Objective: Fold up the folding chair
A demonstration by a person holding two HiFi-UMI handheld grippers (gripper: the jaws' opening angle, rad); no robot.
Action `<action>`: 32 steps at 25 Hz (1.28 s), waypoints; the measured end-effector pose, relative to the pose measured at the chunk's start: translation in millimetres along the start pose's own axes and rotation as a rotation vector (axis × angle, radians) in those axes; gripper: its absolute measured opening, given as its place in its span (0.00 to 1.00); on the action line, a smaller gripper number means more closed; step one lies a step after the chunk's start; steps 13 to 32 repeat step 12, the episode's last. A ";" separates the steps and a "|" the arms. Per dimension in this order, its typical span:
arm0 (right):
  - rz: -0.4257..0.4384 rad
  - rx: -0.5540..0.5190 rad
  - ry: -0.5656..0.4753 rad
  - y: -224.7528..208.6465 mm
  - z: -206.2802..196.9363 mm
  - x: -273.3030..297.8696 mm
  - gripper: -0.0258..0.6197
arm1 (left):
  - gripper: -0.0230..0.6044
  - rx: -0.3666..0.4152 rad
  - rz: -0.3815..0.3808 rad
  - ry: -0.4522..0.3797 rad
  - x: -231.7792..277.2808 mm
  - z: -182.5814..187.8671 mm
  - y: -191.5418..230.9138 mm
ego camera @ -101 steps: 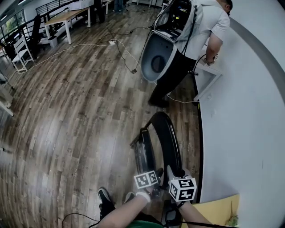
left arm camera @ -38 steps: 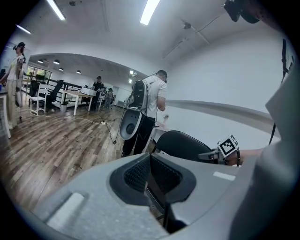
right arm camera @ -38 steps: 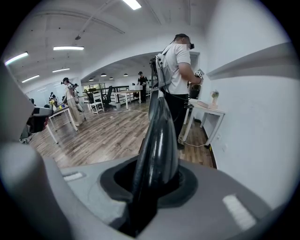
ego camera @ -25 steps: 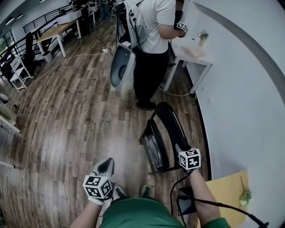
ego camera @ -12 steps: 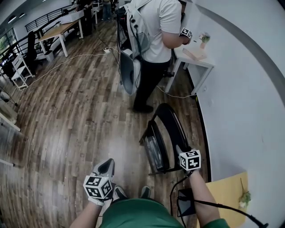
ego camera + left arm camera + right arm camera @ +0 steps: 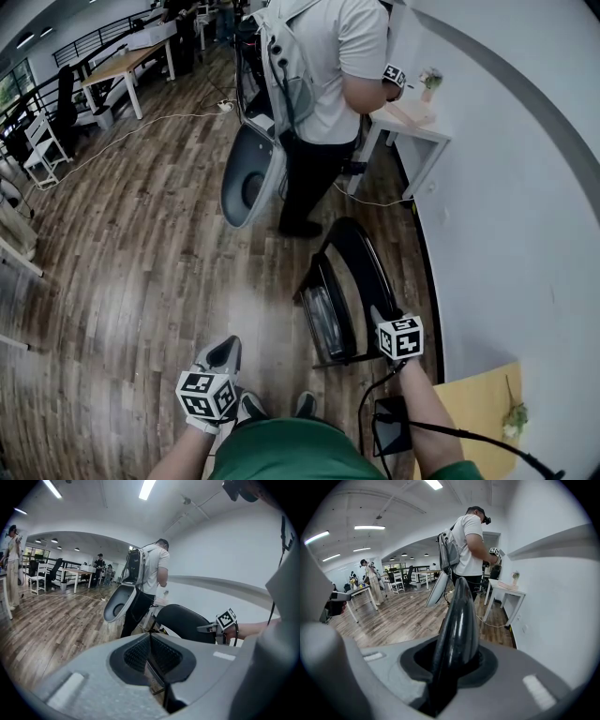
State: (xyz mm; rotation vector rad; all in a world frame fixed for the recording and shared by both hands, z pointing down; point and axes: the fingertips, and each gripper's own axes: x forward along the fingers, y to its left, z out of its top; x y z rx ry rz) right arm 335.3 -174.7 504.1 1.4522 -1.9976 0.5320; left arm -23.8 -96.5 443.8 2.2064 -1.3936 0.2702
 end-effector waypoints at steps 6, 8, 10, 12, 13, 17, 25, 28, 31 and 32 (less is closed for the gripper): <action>0.000 -0.003 0.000 -0.4 2.2 0.0 0.18 | 0.06 -0.011 0.003 0.007 4.2 0.4 -1.8; 0.000 -0.005 -0.001 -0.3 2.4 0.2 0.18 | 0.06 -0.020 0.002 0.007 5.7 0.0 -2.6; 0.001 -0.006 -0.001 1.0 2.9 0.8 0.18 | 0.06 -0.024 0.001 0.006 6.6 0.0 -2.4; 0.002 -0.007 -0.002 2.4 3.3 1.5 0.18 | 0.06 -0.025 0.001 0.005 7.6 0.1 -2.3; 0.002 -0.007 -0.002 2.4 3.3 1.5 0.18 | 0.06 -0.025 0.001 0.005 7.6 0.1 -2.3; 0.002 -0.007 -0.002 2.4 3.3 1.5 0.18 | 0.06 -0.025 0.001 0.005 7.6 0.1 -2.3; 0.002 -0.007 -0.002 2.4 3.3 1.5 0.18 | 0.06 -0.025 0.001 0.005 7.6 0.1 -2.3; 0.002 -0.007 -0.002 2.4 3.3 1.5 0.18 | 0.06 -0.025 0.001 0.005 7.6 0.1 -2.3; 0.002 -0.007 -0.002 2.4 3.3 1.5 0.18 | 0.06 -0.025 0.001 0.005 7.6 0.1 -2.3; 0.002 -0.007 -0.002 2.4 3.3 1.5 0.18 | 0.06 -0.025 0.001 0.005 7.6 0.1 -2.3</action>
